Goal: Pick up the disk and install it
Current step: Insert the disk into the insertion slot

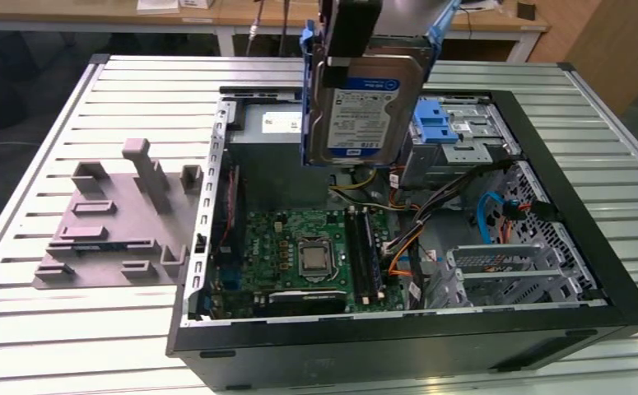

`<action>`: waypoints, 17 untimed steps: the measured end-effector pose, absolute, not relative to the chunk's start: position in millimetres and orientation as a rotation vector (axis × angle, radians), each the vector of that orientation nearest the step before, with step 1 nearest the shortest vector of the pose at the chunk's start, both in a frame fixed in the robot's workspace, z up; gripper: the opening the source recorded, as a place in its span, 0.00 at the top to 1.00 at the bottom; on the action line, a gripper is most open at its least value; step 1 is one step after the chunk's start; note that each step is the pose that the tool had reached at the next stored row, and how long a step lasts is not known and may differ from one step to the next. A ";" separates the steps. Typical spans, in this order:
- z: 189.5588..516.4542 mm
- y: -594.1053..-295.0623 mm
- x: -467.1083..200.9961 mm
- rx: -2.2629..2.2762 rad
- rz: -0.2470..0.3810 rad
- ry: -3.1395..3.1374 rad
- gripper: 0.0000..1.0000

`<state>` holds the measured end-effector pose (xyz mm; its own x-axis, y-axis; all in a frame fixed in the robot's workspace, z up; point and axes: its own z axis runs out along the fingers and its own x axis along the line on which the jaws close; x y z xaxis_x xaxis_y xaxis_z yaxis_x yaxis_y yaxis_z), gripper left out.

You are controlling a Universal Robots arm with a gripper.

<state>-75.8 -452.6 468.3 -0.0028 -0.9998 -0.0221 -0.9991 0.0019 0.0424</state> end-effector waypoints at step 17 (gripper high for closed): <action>467.1 -466.3 -58.0 2.208 -0.071 -2.213 0.64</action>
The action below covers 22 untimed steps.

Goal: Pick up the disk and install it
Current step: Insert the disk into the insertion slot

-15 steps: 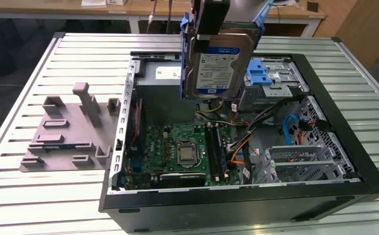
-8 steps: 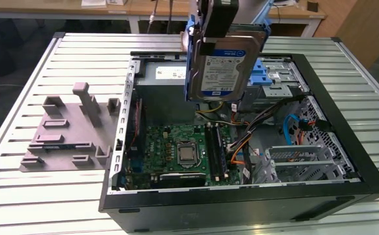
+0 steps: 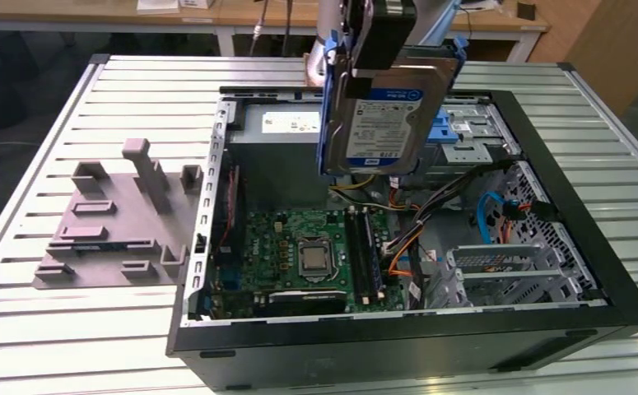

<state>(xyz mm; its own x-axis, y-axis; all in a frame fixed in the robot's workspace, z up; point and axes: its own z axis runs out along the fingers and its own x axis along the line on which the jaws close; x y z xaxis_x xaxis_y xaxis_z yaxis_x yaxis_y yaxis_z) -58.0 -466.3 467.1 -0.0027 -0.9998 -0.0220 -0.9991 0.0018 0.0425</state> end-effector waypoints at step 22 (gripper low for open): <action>470.2 -496.1 -56.1 2.208 -0.071 -2.213 0.64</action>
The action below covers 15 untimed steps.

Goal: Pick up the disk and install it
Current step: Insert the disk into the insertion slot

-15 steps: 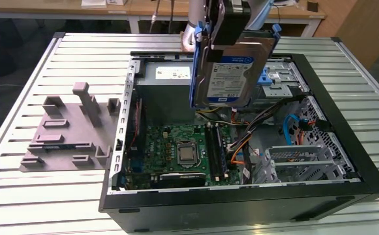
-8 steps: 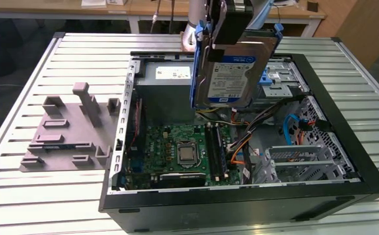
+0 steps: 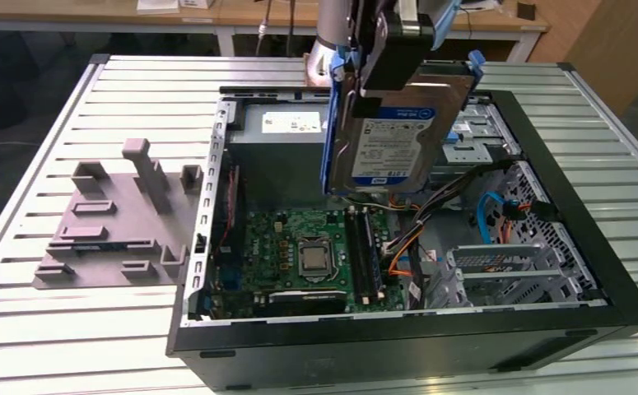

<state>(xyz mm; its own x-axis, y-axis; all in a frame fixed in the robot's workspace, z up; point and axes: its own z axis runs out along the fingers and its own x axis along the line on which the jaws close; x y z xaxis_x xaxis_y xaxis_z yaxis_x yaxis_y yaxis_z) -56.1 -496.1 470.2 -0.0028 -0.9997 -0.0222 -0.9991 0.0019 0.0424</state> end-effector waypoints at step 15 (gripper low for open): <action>465.9 -535.2 -48.7 2.209 -0.069 -2.214 0.64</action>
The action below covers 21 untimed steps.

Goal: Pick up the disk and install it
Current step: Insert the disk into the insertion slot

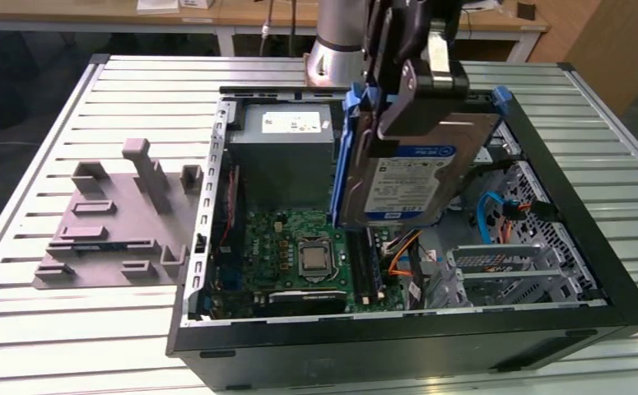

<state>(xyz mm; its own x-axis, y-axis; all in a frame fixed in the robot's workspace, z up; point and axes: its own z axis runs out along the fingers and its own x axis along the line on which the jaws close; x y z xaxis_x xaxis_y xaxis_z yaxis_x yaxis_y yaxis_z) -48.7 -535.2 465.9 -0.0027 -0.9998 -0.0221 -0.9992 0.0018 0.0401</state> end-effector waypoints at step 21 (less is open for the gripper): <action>456.9 -559.2 -16.5 2.209 -0.067 -2.214 0.64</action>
<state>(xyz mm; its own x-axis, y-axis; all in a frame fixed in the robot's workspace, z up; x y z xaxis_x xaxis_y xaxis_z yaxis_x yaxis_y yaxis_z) -16.5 -559.2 456.9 -0.0027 -0.9998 -0.0206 -0.9992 0.0019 0.0402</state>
